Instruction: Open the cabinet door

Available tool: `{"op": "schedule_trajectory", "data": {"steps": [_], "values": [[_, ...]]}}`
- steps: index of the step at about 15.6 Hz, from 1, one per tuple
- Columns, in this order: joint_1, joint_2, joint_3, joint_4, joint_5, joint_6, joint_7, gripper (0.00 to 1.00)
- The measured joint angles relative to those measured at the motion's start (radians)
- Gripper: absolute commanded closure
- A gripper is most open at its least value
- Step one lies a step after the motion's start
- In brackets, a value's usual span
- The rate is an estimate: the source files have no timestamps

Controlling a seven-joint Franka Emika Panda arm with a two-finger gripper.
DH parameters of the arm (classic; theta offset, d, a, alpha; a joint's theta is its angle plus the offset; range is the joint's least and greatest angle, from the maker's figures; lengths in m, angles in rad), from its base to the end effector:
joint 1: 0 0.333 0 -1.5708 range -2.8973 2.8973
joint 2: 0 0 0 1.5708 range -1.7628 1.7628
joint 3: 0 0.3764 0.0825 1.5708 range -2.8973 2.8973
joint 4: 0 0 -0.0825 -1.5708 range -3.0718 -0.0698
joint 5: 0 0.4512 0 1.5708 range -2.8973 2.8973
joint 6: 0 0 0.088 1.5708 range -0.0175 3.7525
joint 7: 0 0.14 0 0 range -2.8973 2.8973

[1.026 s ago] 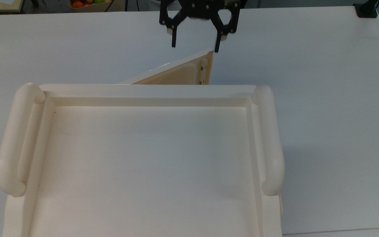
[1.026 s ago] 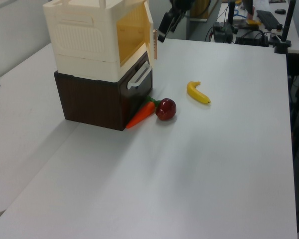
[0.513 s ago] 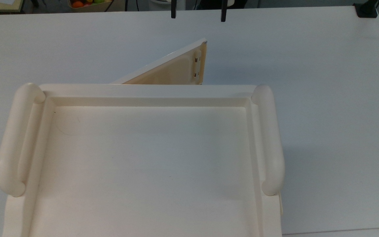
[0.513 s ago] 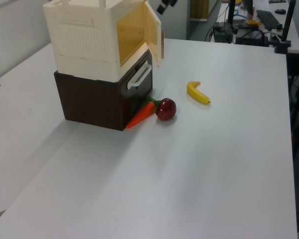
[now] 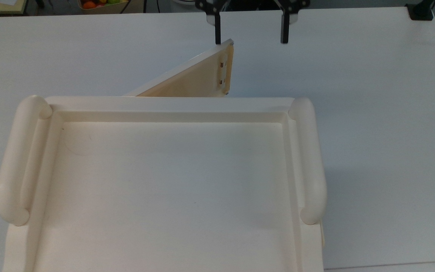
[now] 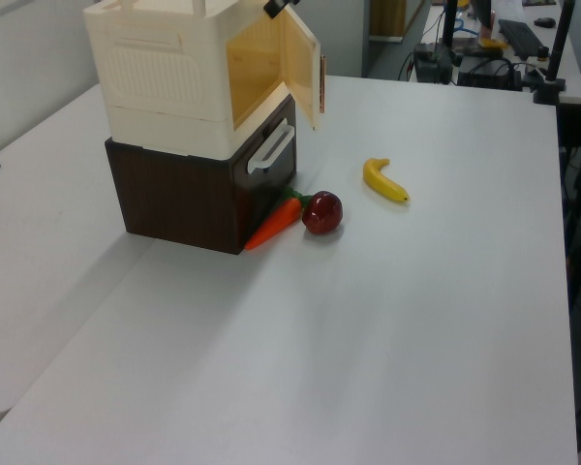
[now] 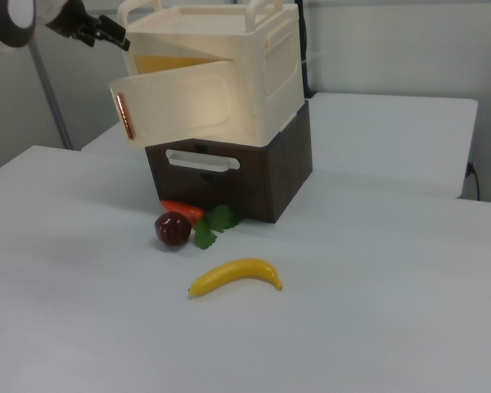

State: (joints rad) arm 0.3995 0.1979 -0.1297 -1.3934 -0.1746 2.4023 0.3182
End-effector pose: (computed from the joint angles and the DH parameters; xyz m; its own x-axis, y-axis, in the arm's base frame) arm 0.7395 0.2116 0.7281 0.6749 0.0146 0.7378 0.0586 -0.9977 -0.0339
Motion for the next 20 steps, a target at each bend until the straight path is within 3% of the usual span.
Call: {"op": "schedule_trajectory", "data": {"steps": [12,20], "values": [[0.001,0.067,0.006,-0.047,0.000,-0.016,-0.029,0.00],[-0.015,0.055,0.005,-0.051,0.003,-0.327,-0.104,0.00]]}}
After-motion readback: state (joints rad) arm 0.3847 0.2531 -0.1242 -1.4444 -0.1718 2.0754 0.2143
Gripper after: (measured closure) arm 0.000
